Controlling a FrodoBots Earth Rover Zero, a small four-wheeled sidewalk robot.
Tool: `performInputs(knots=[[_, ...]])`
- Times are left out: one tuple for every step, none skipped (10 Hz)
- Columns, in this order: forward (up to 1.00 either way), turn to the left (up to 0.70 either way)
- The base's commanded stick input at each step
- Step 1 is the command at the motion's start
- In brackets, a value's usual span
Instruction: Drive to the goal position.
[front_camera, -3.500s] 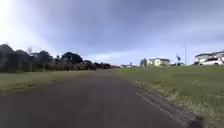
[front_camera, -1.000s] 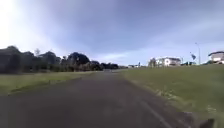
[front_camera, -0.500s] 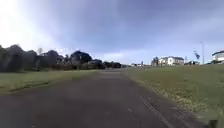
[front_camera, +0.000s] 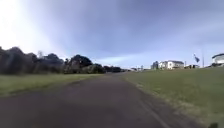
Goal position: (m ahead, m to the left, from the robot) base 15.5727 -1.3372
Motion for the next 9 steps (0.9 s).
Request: performInputs(knots=[[1.0, 0.0], [1.0, 0.0], [1.0, 0.0], [1.0, 0.0], [1.0, 0.0], [1.0, 0.0], [1.0, 0.0], [1.0, 0.0], [1.0, 0.0]])
